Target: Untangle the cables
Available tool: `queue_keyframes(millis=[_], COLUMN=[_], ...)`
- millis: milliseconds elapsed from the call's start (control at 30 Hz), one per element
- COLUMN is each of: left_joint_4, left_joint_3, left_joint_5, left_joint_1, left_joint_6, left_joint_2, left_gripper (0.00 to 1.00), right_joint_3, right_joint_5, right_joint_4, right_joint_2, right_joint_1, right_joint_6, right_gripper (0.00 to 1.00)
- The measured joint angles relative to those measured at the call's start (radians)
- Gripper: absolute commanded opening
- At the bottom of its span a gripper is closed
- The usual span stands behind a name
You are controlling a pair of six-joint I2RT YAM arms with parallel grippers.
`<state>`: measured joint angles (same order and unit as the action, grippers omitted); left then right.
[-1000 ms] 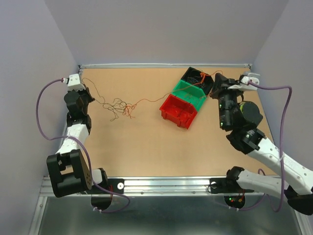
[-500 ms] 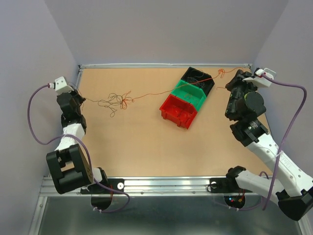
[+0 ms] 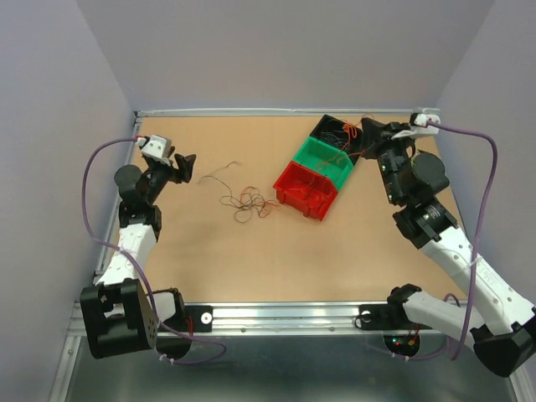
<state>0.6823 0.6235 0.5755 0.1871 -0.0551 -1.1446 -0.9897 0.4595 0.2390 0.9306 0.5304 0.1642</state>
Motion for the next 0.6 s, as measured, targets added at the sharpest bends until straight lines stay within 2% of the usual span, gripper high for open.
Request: queue_keyframes(millis=[33, 100, 133, 233, 400, 600], left_joint_4=[-0.003, -0.011, -0.015, -0.032, -0.053, -0.059], left_joint_3=[-0.006, -0.009, -0.009, -0.009, -0.008, 0.028], left_joint_5=[0.016, 0.029, 0.029, 0.027, 0.103, 0.225], left_joint_1=[-0.03, -0.078, -0.104, -0.153, -0.209, -0.393], left_joint_6=[-0.026, -0.064, -0.08, -0.117, -0.146, -0.176], left_joint_2=[0.018, 0.039, 0.046, 0.054, 0.054, 0.041], left_gripper=[0.89, 0.92, 0.99, 0.99, 0.99, 0.99], right_joint_3=[-0.025, -0.06, -0.076, -0.097, -0.138, -0.207], right_joint_5=[-0.08, -0.195, -0.256, -0.393, -0.598, -0.763], right_joint_4=[-0.019, -0.04, -0.053, -0.077, -0.103, -0.103], right_joint_2=[0.022, 0.063, 0.085, 0.122, 0.163, 0.205], right_joint_1=[0.0, 0.0, 0.0, 0.0, 0.0, 0.0], right_joint_6=[0.012, 0.028, 0.041, 0.061, 0.098, 0.128], right_gripper=[0.0, 0.0, 0.0, 0.01, 0.01, 0.0])
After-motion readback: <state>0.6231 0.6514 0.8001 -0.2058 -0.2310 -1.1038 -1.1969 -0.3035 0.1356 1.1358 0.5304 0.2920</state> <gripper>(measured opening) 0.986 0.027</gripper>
